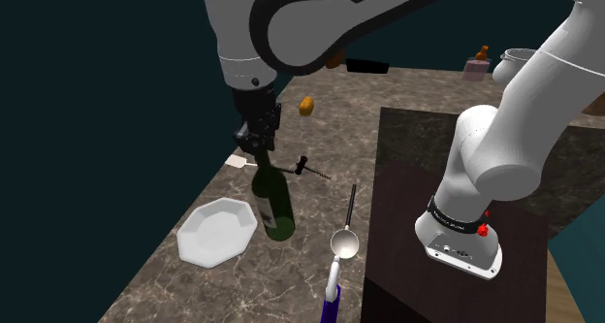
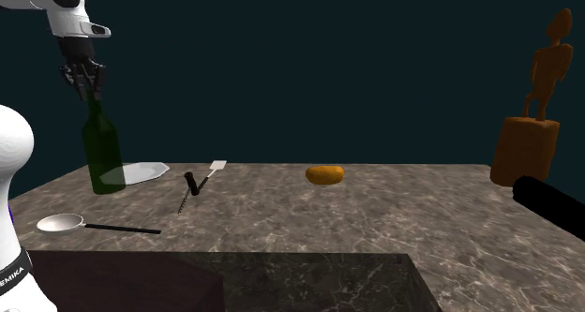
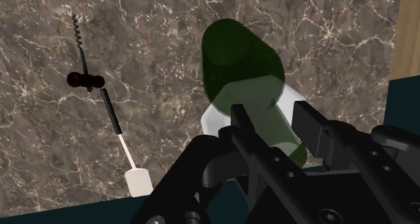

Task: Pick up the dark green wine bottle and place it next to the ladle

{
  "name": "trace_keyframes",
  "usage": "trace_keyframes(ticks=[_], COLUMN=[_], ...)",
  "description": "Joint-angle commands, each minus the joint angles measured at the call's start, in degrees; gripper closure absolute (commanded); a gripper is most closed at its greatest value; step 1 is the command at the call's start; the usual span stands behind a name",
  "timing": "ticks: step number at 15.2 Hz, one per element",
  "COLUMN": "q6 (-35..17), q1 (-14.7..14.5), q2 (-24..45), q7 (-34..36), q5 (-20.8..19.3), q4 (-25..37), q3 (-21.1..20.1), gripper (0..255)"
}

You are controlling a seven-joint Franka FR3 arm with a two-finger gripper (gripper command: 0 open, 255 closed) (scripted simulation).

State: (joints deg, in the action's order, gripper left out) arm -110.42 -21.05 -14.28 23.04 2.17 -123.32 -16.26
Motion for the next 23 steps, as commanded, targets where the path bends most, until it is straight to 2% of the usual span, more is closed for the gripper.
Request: trace_keyframes(ticks=[1,4,12,13,18,22,23], q6=[-1.6,-3.75,-3.75,-3.75,-3.76,3.61,3.61], q1=[-0.02,-0.04,-0.04,-0.04,-0.04,-0.02,-0.02], q2=[0.18,0.66,0.66,0.66,0.67,-0.68,-0.68], q7=[0.08,0.21,0.21,0.21,0.21,-0.01,-0.01], q5=[-0.02,-0.1,-0.1,-0.1,-0.1,0.11,0.11], q4=[-1.35,-3.05,-3.05,-3.05,-3.04,3.01,3.01], q3=[-0.08,-0.21,-0.21,-0.21,-0.22,0.1,0.1], gripper=[255,255,255,0,0,0,0])
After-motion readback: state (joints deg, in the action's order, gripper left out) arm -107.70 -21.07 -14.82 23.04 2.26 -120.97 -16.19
